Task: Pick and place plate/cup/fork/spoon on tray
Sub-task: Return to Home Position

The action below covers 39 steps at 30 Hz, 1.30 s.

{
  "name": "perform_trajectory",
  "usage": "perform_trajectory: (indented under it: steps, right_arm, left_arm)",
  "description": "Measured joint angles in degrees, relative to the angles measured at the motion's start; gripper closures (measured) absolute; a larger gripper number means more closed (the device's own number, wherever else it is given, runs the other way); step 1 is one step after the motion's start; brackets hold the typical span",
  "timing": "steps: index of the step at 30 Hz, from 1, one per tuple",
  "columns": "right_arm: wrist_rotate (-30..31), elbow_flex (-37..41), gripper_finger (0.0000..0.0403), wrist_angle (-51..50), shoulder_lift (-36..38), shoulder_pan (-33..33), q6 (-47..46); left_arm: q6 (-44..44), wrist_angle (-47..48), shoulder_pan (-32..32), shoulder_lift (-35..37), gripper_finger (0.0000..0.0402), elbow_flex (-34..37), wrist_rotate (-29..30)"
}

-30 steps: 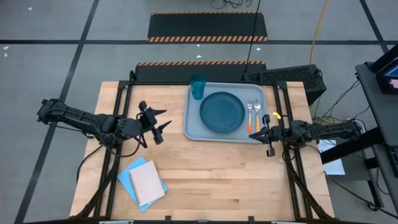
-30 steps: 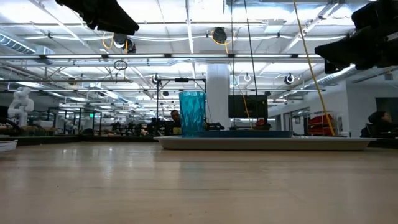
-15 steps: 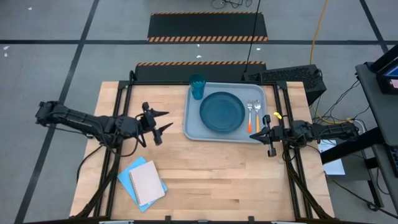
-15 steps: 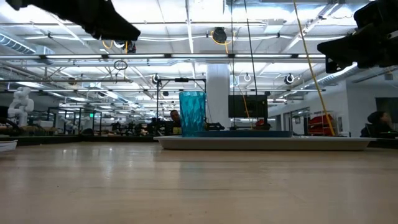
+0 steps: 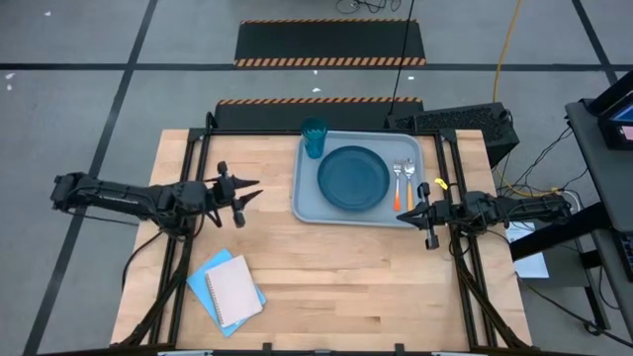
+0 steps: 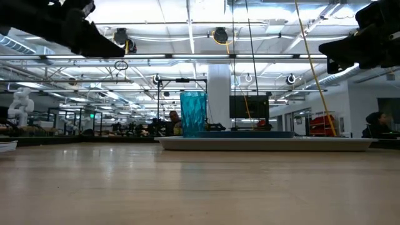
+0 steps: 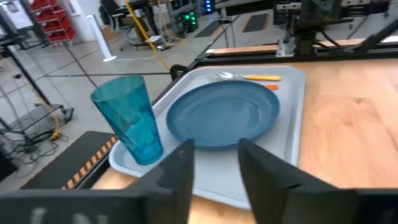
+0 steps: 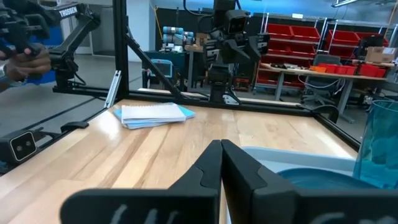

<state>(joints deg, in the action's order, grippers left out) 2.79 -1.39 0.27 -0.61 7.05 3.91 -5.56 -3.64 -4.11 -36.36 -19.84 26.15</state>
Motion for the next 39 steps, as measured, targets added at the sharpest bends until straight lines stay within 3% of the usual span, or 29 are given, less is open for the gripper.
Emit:
perform_trajectory:
  steps: [6, 8, 15, 27, 39]
  right_arm:
    - [0.15, 0.0, 0.0403, 1.61, -0.02, 0.02, -0.01]
    - [0.17, 0.0, 0.0403, 2.01, 0.0, 0.02, -0.01]
    - [0.2, 0.02, 0.0403, 2.15, -0.02, 0.02, -0.03]
    - [0.2, 0.02, 0.0403, 2.34, -0.02, 0.02, -0.03]
    - [0.17, 0.02, 0.0403, 2.43, -0.02, 0.02, -0.04]
  left_arm:
    - [-0.45, 1.64, 0.88, 0.85, 0.0377, 0.88, -4.15]
    - [-0.58, 1.51, 0.92, 0.87, 0.0394, 1.47, -4.91]
    - [1.03, -7.2, 0.99, 0.87, 0.0396, 8.69, -6.68]
    - [5.53, -18.96, 0.92, 0.86, 0.0395, 19.0, -23.68]
    - [5.54, -23.94, -1.07, 0.9, 0.0397, 19.3, -24.72]
